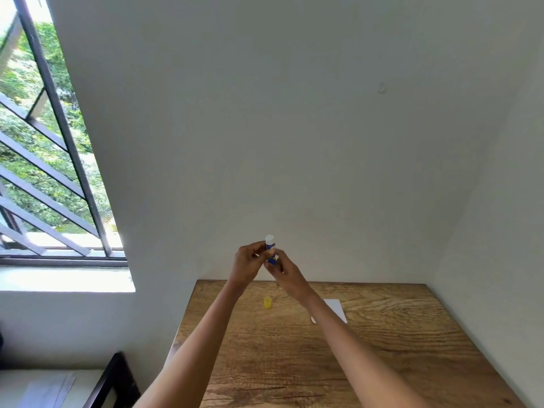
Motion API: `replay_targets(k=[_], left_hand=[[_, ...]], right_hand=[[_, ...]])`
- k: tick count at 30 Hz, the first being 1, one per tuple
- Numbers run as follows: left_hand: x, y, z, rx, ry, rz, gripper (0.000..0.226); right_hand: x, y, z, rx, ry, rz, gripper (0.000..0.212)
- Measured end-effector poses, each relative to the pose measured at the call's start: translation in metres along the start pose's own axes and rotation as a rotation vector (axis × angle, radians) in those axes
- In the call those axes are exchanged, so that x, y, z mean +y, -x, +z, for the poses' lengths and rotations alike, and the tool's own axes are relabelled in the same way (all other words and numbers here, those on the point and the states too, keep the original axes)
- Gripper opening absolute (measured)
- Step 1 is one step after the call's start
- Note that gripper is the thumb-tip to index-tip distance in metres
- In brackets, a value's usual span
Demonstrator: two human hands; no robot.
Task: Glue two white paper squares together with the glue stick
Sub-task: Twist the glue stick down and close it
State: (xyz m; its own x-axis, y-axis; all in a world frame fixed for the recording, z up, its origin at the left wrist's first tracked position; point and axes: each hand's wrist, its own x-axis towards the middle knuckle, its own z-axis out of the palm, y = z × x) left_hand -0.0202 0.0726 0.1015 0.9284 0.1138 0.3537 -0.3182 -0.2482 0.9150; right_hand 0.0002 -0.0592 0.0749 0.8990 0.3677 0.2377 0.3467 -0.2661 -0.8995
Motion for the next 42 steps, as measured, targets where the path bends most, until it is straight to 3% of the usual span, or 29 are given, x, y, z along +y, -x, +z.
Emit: replay_targets(k=[2,5,8,11,14,16,18,20,22,25,28,30,34,37,39,42], left_hand=[[-0.001,0.001,0.0,0.009,0.014,-0.013,0.011],[0.0,0.002,0.003,0.034,0.006,-0.007,0.011],[0.002,0.002,0.007,0.021,0.008,0.003,0.013],[0.001,0.005,0.011,-0.003,-0.004,0.016,0.014],[-0.004,0.004,0.009,0.028,0.022,-0.024,0.018],[-0.008,0.004,0.007,0.04,0.007,-0.037,0.018],[-0.011,0.005,0.007,0.054,-0.014,-0.041,0.016],[-0.01,0.008,0.009,0.065,-0.006,-0.048,0.013],[-0.01,0.01,0.012,0.067,-0.006,-0.057,0.013],[-0.014,0.01,0.01,0.073,-0.038,-0.055,0.014],[-0.02,0.008,0.005,0.082,-0.021,-0.061,0.017],[-0.024,0.007,0.003,0.079,-0.015,-0.063,0.017],[-0.027,0.008,0.008,0.096,0.013,-0.066,0.018],[-0.03,0.008,0.01,0.065,0.012,-0.071,0.016],[-0.032,0.008,0.008,0.056,0.004,-0.07,0.013],[-0.037,0.007,0.004,0.068,0.007,-0.067,0.013]], right_hand=[[-0.002,-0.002,-0.002,-0.04,0.055,0.004,0.015],[0.003,-0.003,0.003,0.233,0.343,-0.037,0.017],[0.007,0.001,0.015,0.414,0.348,-0.042,0.027],[0.014,0.0,0.017,0.345,0.176,-0.045,0.025],[0.014,0.002,0.008,0.102,0.026,-0.045,0.014],[0.018,0.003,0.004,0.033,0.039,-0.04,0.014],[0.023,0.001,0.004,0.129,0.158,-0.034,0.01],[0.025,0.001,0.008,0.306,0.275,-0.002,0.018],[0.025,0.001,0.015,0.378,0.281,0.001,0.027],[0.028,-0.002,0.02,0.307,0.171,0.008,0.031],[0.027,-0.004,0.015,0.05,0.016,0.015,0.01],[0.028,-0.005,0.012,-0.025,0.052,0.018,0.007],[0.033,-0.002,0.02,0.267,0.306,-0.019,0.02],[0.035,0.001,0.029,0.39,0.256,-0.022,0.028],[0.037,-0.001,0.031,0.349,0.148,-0.031,0.035],[0.037,-0.006,0.026,0.121,0.048,-0.044,0.023]])
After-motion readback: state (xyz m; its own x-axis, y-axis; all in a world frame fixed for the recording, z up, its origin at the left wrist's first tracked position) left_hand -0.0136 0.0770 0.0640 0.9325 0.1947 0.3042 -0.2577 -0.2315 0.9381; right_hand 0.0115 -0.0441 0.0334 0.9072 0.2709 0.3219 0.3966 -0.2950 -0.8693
